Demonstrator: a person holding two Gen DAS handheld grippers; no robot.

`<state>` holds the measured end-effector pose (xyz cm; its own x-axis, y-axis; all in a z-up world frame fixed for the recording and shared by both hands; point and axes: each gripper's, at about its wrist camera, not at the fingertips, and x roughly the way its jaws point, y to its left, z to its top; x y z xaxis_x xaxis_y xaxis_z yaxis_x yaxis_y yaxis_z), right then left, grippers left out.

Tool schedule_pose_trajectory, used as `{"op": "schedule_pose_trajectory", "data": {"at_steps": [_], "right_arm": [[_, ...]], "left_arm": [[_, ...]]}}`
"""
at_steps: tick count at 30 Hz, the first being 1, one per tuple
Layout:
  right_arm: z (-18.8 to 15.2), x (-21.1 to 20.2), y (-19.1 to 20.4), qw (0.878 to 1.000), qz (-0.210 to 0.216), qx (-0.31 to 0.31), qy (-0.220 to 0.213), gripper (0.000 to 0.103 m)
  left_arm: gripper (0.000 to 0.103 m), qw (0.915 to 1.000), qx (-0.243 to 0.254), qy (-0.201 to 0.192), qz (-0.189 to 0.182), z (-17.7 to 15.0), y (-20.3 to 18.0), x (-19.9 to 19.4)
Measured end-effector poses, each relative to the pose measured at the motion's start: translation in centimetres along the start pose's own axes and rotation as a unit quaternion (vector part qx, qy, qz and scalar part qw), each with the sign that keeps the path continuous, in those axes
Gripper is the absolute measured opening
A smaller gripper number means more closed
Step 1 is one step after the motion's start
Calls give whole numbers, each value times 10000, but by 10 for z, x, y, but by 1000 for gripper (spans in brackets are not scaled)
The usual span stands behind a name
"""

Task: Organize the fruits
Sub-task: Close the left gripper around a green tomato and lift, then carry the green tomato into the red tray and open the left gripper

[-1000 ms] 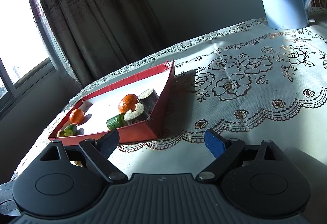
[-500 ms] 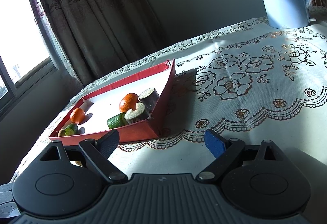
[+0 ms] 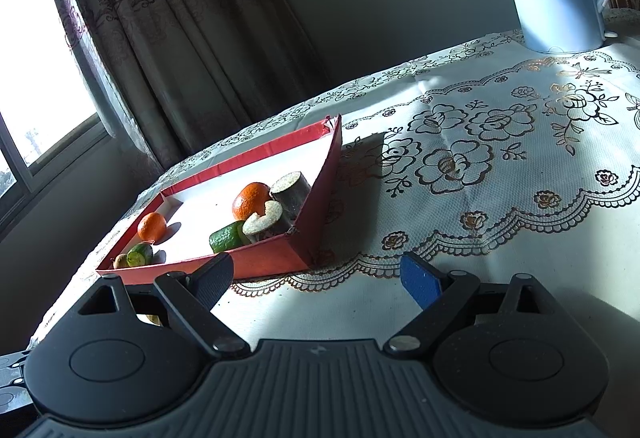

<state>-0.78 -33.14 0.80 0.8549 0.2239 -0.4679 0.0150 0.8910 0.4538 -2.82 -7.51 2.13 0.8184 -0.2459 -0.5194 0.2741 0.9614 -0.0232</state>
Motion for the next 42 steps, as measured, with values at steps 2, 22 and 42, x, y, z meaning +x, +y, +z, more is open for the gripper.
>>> {"op": "schedule_pose_trajectory", "data": {"at_steps": [2,22,42], "right_arm": [[0,0,1,10000,-4,-22,16,91],[-11,29,54,9748,-1217,-1711,756,96],[-10,30,52,9728,-1353,-1704,795,103]], "left_arm": [[32,9999,-5,-109,78,7,5,-4],[32,9986,-379,-352,89,22,54,-20],[32,9974,-134,-266,656,96,53,70]]}}
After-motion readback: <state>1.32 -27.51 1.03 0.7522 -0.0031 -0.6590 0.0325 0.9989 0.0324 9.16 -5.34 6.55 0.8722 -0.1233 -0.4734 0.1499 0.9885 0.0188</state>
